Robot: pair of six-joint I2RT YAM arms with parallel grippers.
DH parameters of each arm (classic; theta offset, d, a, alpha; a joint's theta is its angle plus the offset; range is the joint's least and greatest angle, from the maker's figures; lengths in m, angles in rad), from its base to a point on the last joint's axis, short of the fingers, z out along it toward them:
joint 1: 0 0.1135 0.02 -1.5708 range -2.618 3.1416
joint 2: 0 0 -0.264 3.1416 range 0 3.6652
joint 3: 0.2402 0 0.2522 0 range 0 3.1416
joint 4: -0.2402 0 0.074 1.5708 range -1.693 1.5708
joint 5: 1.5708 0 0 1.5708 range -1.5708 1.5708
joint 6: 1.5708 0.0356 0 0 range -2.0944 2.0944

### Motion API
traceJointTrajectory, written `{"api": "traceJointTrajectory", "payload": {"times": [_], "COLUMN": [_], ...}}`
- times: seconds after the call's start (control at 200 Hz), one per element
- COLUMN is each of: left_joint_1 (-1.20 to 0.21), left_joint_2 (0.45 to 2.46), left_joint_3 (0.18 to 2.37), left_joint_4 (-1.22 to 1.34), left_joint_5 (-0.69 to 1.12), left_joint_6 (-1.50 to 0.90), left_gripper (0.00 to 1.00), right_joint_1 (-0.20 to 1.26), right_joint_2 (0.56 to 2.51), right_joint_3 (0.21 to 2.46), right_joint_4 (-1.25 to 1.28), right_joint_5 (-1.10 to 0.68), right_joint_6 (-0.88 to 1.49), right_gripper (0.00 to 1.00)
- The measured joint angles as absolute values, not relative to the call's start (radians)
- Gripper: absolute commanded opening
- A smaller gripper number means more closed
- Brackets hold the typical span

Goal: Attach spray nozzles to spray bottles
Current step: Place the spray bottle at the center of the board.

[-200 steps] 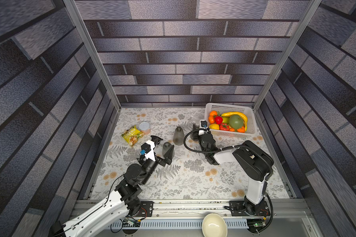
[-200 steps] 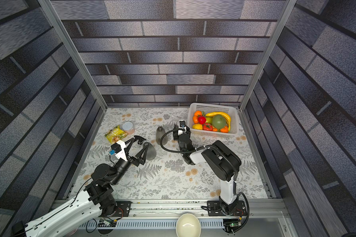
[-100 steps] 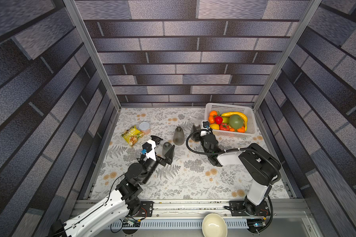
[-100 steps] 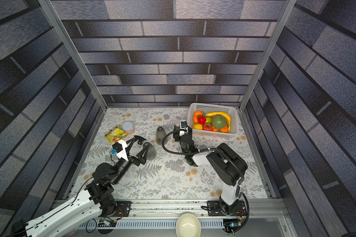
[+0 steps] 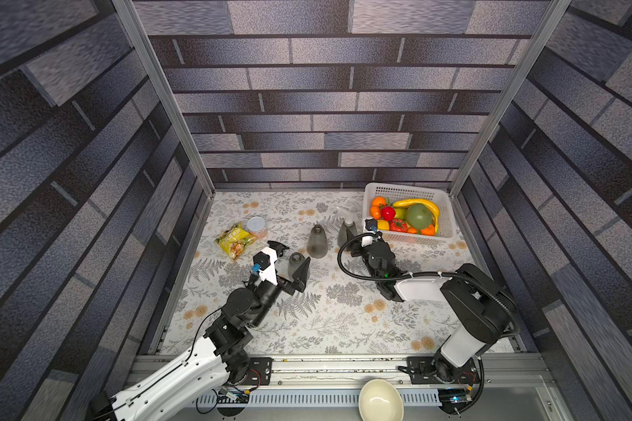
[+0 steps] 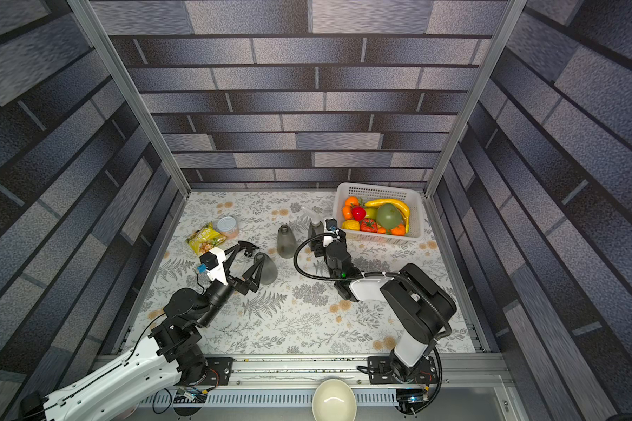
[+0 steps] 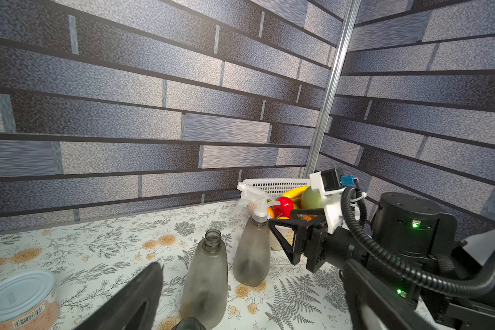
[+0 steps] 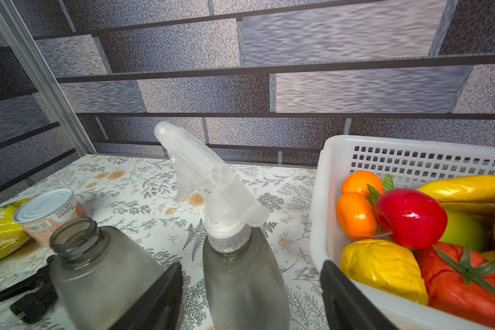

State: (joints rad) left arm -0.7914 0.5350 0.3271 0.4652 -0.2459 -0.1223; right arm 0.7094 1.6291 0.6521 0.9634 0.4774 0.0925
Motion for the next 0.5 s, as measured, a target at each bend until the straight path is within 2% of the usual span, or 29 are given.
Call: {"api": "traceJointTrajectory", "payload": {"times": [0.16,0.321,0.431,0.501], "left_joint_1": [-0.790,-0.722,-0.536,-0.329], "left_joint_2": [0.479,0.433,0.463,0.507], "left_joint_3": [0.390,0.534,0.656,0.702], "left_joint_4": [0.334,0.068,-0.147,-0.253], "left_joint_5": [-0.345,-0.480,-0.448,-0.329], "left_joint_6": [-0.181,-0.301,-0.409,-0.492], "left_gripper": [0.99,0.93,0.90,0.87], "right_joint_1": [0.727,0.738,0.739,0.739], "right_joint_2": [1.458,1.233,1.085,1.008], "right_joint_3": [0.596,0.560,0.575,0.593], "right_joint_4": [0.888,0.718,0.530,0.407], "right_joint_5": [0.462,0.463,0.467,0.463], "right_joint_6": [0.092,0.117,0.155,0.175], "right_gripper": [0.76,0.68,0.61,0.60]}}
